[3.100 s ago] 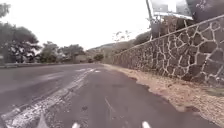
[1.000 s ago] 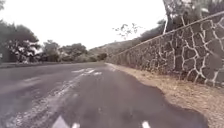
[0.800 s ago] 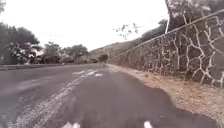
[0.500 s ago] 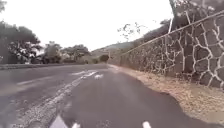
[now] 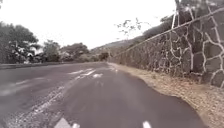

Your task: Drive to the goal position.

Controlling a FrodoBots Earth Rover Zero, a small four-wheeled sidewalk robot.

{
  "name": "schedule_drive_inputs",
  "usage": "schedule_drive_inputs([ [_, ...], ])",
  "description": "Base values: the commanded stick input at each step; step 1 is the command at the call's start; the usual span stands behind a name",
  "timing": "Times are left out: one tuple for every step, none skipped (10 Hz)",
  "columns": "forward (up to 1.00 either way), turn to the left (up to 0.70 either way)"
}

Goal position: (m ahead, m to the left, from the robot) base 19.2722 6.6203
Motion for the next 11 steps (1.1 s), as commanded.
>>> schedule_drive_inputs([
  [0.70, -0.04],
  [0.70, 0.00],
  [0.70, -0.15],
  [0.70, -0.06],
  [0.70, -0.19],
  [0.70, -0.11],
  [0.70, -0.03],
  [0.70, -0.05],
  [0.70, -0.13],
  [0.70, 0.00],
  [0.70, 0.00],
])
